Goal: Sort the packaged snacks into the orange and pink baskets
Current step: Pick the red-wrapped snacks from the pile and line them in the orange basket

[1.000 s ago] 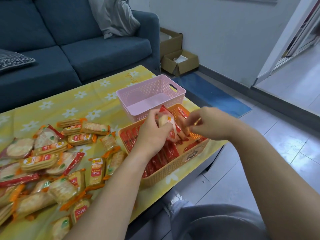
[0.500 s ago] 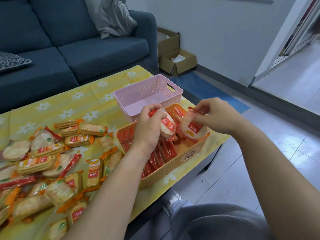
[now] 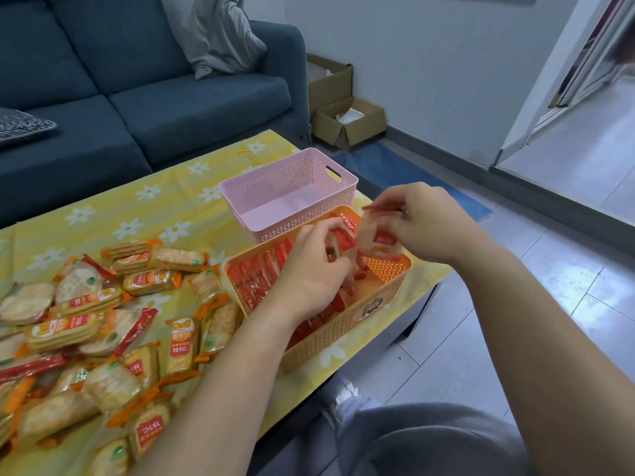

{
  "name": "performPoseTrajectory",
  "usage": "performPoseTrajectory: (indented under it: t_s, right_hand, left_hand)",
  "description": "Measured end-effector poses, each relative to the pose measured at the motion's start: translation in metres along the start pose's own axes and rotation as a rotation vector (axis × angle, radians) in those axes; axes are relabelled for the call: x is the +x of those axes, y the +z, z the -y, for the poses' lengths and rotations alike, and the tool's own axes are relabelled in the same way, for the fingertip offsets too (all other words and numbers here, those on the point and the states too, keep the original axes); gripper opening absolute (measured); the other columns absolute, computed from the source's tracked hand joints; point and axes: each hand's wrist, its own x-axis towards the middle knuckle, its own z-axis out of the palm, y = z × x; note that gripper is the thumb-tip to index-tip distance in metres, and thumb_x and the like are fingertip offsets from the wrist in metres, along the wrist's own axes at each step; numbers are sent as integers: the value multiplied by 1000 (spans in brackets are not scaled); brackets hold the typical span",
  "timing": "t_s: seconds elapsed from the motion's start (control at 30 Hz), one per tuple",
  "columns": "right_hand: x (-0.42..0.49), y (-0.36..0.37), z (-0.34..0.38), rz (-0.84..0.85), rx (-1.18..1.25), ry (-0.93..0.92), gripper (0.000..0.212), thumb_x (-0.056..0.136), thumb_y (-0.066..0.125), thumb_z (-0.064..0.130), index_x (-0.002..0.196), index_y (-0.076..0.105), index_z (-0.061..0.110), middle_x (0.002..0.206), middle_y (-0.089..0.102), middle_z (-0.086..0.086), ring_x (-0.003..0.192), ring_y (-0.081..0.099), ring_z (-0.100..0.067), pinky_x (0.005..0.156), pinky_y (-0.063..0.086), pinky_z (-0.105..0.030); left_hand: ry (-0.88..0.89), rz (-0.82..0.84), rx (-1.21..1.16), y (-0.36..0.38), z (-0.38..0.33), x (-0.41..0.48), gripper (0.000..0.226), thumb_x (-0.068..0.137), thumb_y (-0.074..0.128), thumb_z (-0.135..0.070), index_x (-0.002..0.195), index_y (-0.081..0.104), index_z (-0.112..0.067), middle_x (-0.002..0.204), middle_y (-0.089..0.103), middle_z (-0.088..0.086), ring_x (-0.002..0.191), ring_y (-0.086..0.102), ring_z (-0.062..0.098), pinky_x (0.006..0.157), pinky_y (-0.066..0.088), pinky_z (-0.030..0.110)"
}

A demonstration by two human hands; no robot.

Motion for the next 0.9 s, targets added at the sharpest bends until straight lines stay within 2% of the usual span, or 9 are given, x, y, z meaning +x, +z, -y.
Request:
performPoseTrajectory:
  t_s: [0.03, 0.07, 0.13, 0.27, 0.4, 0.53, 0.73, 0.8, 0.9]
  right_hand:
    - [0, -1, 0, 14, -17, -42, 26, 98, 56, 19, 114, 70, 33, 112, 65, 10, 104, 62, -13, 88, 59, -41]
    - [0, -2, 0, 39, -34, -76, 26, 96, 56, 18, 108, 69, 38, 114, 61, 10, 108, 58, -14, 90, 58, -42]
    - [-2, -3, 1, 82, -62, -98, 29, 92, 56, 20, 91, 62, 49, 122, 54, 10, 119, 49, -17, 93, 54, -46]
    - [-5, -7, 0, 51, -60, -83, 35, 92, 56, 17, 76, 63, 48, 130, 48, 11, 129, 38, -19, 100, 41, -46]
    - [-8, -3, 6, 116, -67, -108, 40, 94, 55, 9, 78, 70, 43, 133, 45, 9, 124, 44, -19, 98, 46, -41]
    - [-10, 5, 10, 138, 7, -88, 46, 92, 50, -8, 83, 75, 29, 116, 56, 9, 109, 57, -16, 87, 58, -37]
    - [-7, 13, 4, 24, 105, -135, 49, 91, 50, -11, 80, 75, 30, 114, 61, 10, 104, 59, -11, 85, 55, -22]
    - [-8, 17, 2, 66, 89, -150, 48, 89, 53, -12, 84, 77, 28, 111, 62, 11, 103, 61, -12, 85, 58, -24]
    - [-11, 22, -1, 265, 8, -123, 47, 88, 54, -11, 99, 78, 28, 115, 64, 11, 106, 62, -14, 88, 60, -34]
  left_hand:
    - [-6, -2, 10, -1, -1, 0, 51, 91, 64, -18, 139, 50, -28, 135, 43, -5, 116, 60, 19, 94, 54, 33]
    - [-7, 2, 31, -1, -1, -1, 48, 92, 65, -17, 137, 51, -29, 135, 44, -6, 114, 60, 17, 92, 55, 30]
    - [11, 20, 102, -2, -2, -4, 49, 92, 68, -18, 137, 51, -31, 131, 45, -9, 113, 54, 10, 81, 47, 12]
    - [37, 9, 184, -2, 2, -8, 54, 82, 80, -25, 127, 54, -35, 120, 48, -13, 109, 54, 8, 78, 40, 9]
    - [67, -46, 310, 5, 3, -13, 57, 76, 83, -30, 126, 55, -31, 114, 47, -14, 103, 52, 5, 81, 40, 13]
    - [86, -86, 559, 15, 3, -14, 57, 77, 81, -38, 126, 52, -32, 116, 49, -11, 107, 53, 14, 85, 49, 30]
    - [66, -149, 599, 11, 2, -12, 58, 74, 81, -45, 123, 51, -35, 116, 50, -12, 109, 51, 13, 78, 44, 29]
    - [47, -144, 630, 8, 2, -14, 58, 74, 82, -44, 123, 51, -37, 116, 50, -12, 110, 51, 13, 75, 41, 28]
    - [16, -61, 683, 6, 5, -14, 57, 75, 80, -39, 125, 52, -37, 120, 52, -11, 113, 53, 16, 76, 41, 30]
